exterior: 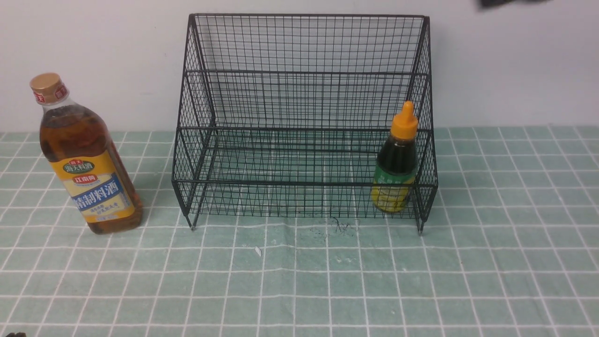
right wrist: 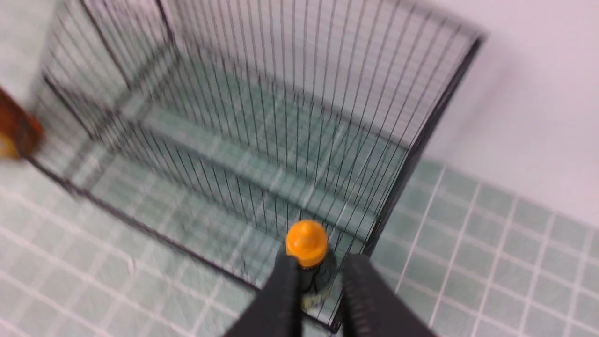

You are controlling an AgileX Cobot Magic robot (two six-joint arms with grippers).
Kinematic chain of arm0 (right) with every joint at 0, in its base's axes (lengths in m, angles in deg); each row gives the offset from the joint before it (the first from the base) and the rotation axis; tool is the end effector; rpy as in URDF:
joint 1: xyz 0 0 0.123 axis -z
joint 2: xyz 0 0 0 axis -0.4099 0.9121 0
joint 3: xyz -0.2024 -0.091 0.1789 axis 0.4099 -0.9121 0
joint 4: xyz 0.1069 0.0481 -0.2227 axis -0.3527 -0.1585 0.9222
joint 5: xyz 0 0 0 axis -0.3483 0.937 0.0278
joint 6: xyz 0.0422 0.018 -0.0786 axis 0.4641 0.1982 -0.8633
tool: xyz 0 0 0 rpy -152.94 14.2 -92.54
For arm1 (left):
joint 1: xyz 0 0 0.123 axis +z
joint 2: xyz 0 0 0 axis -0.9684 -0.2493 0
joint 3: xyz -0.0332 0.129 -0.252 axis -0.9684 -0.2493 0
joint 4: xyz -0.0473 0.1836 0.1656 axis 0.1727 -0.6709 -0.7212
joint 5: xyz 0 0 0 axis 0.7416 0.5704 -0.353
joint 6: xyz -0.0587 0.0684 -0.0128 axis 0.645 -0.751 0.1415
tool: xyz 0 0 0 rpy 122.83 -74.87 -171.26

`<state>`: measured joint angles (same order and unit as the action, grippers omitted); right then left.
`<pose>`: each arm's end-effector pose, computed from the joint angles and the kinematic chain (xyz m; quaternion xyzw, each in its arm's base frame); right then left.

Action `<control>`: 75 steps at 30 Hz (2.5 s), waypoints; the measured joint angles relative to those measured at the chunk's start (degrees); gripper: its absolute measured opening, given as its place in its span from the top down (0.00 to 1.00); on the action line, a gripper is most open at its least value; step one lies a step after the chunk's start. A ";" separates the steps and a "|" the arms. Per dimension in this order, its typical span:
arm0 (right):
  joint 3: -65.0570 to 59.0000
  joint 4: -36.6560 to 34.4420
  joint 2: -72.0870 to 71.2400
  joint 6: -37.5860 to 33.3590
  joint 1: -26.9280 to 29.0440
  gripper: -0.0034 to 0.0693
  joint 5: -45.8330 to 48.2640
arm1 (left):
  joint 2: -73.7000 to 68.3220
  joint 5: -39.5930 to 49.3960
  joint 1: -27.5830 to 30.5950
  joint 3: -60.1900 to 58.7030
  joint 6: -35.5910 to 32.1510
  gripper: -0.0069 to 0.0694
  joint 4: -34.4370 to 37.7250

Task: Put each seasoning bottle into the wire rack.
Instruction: Use the left arm to grab the condiment bottle closest to it

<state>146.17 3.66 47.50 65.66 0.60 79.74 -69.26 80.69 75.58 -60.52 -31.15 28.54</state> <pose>0.2319 0.1021 0.4975 -0.1740 0.8923 0.0948 0.4057 0.0525 0.0012 0.1706 -0.0083 0.8063 0.0025 0.5914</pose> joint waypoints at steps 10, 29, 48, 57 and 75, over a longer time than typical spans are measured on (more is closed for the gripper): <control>-28.92 0.46 -36.22 10.16 0.00 0.97 -8.35 | 0.00 0.00 0.00 0.00 0.00 0.92 0.00; -85.96 1.92 -74.85 8.06 0.00 0.97 -55.00 | 0.00 0.00 0.00 0.00 0.00 0.92 0.00; -106.21 4.20 -79.23 12.25 23.52 0.97 -49.90 | 0.00 0.05 0.00 0.00 0.00 0.92 0.02; -106.21 4.01 -79.23 9.46 23.52 0.97 -49.90 | 0.00 0.05 0.00 0.00 0.00 0.92 0.13; -106.19 4.01 -79.23 9.27 23.52 0.97 -49.90 | 0.00 0.05 0.00 0.00 0.00 0.92 0.13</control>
<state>39.98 7.67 -31.73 74.93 24.13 29.84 -69.26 80.74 75.58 -60.52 -31.15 28.67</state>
